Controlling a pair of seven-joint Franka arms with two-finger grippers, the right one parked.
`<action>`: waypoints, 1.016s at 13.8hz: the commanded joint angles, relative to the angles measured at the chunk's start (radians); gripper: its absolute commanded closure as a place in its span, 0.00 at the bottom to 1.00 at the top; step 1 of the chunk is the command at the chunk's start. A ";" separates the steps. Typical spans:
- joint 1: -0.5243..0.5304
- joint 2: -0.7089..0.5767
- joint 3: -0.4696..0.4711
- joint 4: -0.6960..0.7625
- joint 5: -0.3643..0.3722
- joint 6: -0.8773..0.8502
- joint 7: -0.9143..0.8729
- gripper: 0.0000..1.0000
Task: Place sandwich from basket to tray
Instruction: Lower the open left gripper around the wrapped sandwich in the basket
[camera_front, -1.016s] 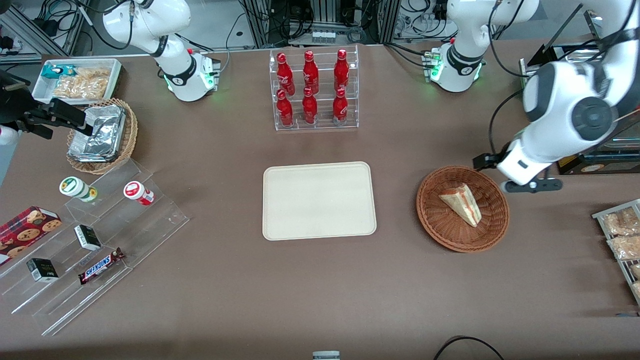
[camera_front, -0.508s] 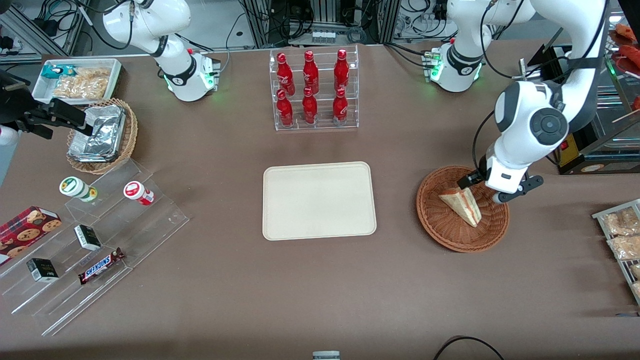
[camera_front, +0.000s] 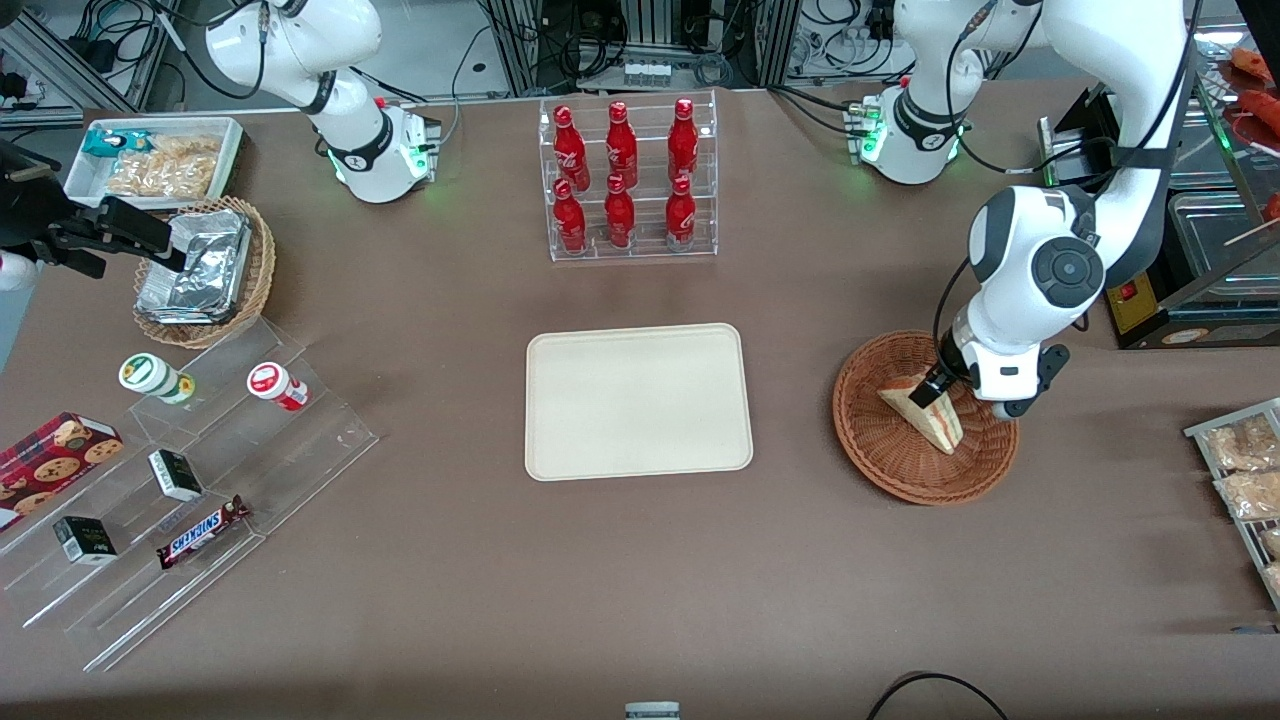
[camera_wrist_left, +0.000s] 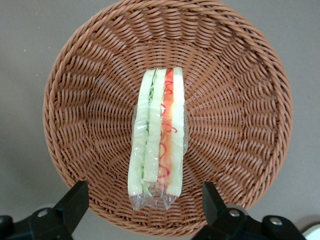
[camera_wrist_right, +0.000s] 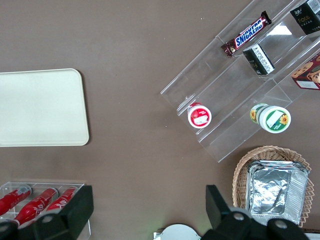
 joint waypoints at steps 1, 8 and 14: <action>-0.001 0.031 -0.001 -0.003 -0.007 0.054 -0.087 0.00; 0.002 0.114 -0.001 0.001 -0.033 0.112 -0.107 0.00; 0.004 0.125 -0.001 0.006 -0.039 0.097 -0.096 0.62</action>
